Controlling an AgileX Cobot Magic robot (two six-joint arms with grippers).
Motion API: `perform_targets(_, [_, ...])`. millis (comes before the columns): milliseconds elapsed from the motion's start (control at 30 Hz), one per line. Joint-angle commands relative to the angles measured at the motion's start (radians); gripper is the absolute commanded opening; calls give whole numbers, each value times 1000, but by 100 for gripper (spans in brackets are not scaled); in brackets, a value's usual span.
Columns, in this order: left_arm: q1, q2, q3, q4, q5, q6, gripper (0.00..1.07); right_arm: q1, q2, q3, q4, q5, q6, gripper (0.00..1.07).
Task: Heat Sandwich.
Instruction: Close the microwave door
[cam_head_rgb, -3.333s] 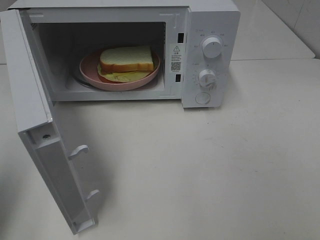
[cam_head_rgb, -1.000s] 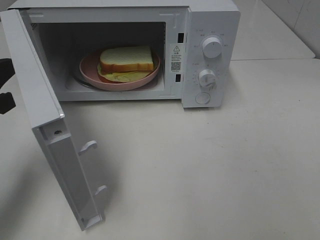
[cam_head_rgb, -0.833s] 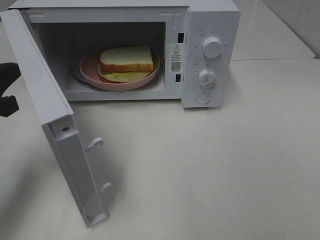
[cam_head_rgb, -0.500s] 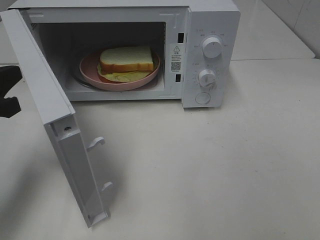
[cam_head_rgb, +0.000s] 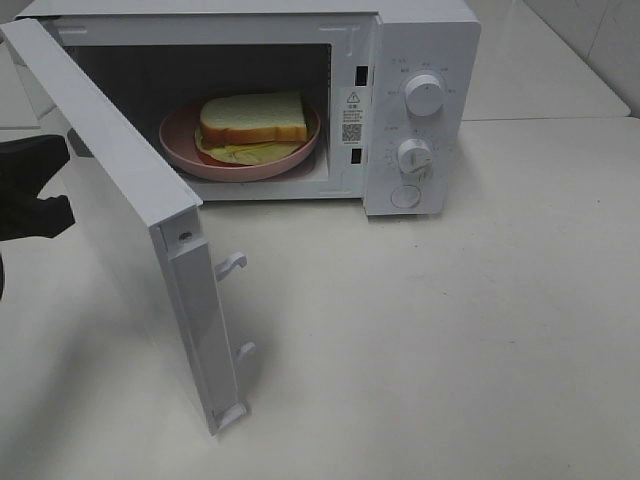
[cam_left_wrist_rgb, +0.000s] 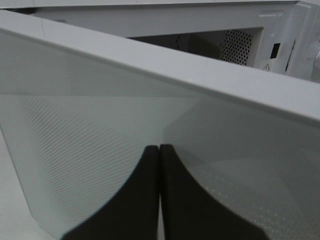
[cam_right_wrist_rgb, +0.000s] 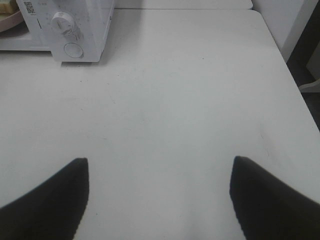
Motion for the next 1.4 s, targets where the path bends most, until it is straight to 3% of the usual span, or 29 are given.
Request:
perform_targets(33, [-18, 22, -1, -23, 1, 2, 0, -6, -27, 5, 2, -11, -6, 75])
perform_targets(233, [-78, 67, -13, -43, -1, 3, 0, -6, -27, 5, 2, -11, -6, 75])
perform_targets(500, [-225, 167, -108, -201, 8, 78, 0, -6, -27, 5, 2, -11, -6, 75])
perform_targets(667, [-263, 198, -153, -252, 20, 102, 0, -6, -27, 5, 2, -11, -6, 75])
perform_targets(767, [-313, 243, -213, -302, 22, 136, 0, -6, -27, 5, 2, -11, -6, 75])
perform_targets(933, [-354, 301, -297, -377, 32, 139, 0, -6, -27, 5, 2, -11, -6, 75])
perform_targets(1033, [-377, 328, -350, -414, 70, 168, 0, -6, -27, 5, 2, -11, -6, 75])
perform_targets(1067, [-392, 349, -393, -432, 103, 205, 0, -6, -27, 5, 2, -11, -6, 75])
perform_targets(1233, [-411, 398, -491, -509, 152, 271, 0, -6, -27, 5, 2, -11, -6, 75])
perform_targets(1400, [-411, 436, -566, -539, 183, 277, 0, -6, -27, 5, 2, -11, -6, 75])
